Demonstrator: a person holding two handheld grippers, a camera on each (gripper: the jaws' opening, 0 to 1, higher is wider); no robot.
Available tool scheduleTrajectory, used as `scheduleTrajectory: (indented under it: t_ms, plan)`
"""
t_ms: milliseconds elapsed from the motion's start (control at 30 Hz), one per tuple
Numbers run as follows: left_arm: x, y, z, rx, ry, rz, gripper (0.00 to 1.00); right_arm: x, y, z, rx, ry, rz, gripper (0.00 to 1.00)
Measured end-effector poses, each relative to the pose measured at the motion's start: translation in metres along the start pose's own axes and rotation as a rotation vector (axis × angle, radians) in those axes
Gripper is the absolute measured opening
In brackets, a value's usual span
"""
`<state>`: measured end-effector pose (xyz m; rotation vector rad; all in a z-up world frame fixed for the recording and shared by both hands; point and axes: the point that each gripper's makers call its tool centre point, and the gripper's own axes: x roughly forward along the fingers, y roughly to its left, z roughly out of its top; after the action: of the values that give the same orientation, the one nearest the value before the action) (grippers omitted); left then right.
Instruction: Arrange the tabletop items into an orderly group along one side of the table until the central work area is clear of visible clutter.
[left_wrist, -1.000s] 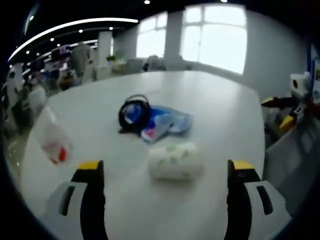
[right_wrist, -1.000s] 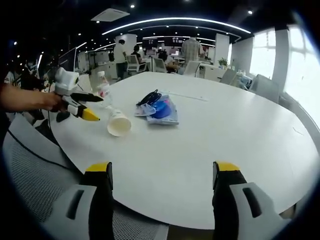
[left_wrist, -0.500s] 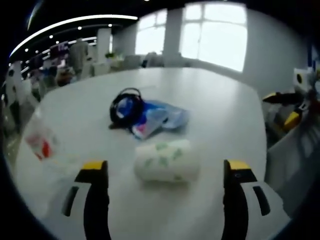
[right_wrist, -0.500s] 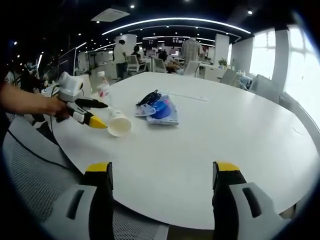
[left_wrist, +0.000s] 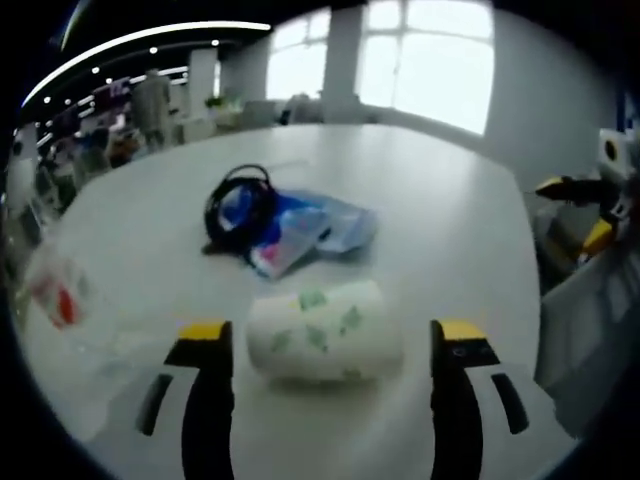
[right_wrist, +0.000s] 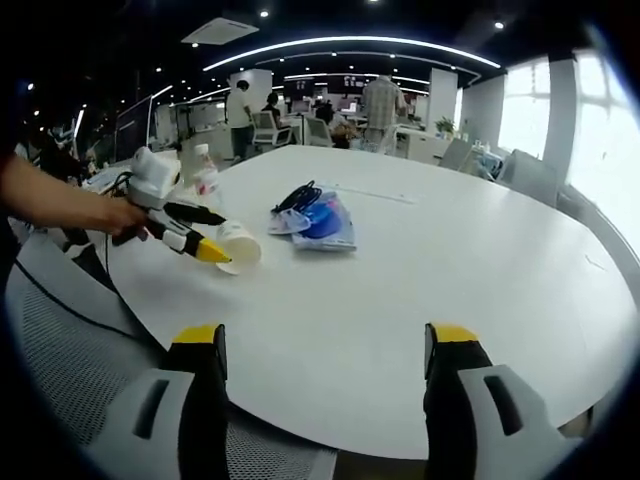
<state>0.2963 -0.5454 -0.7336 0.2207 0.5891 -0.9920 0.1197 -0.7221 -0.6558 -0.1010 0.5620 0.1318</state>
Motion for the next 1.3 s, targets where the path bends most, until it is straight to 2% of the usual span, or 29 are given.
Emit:
scheduleTrajectory:
  t_ms: [200,300,733,1067,1300]
  plan:
    - [0.004,0.003,-0.004,0.019,0.023,0.016,0.7,0.0,0.0,0.0,0.002,0.001,-0.003,0.8]
    - [0.004,0.005,-0.005,0.018,0.032,0.018,0.62,0.0,-0.001,-0.001,0.002,0.003,-0.004,0.8]
    - [-0.003,0.003,-0.003,-0.004,0.02,0.014,0.61,0.0,-0.001,-0.001,-0.002,0.004,-0.003,0.8]
    - [-0.021,-0.006,-0.001,-0.001,0.024,-0.004,0.61,0.0,-0.001,0.001,-0.011,-0.003,-0.011,0.8]
    - [-0.038,-0.019,0.007,0.021,0.019,-0.028,0.6,-0.001,-0.002,0.006,-0.031,-0.015,-0.019,0.81]
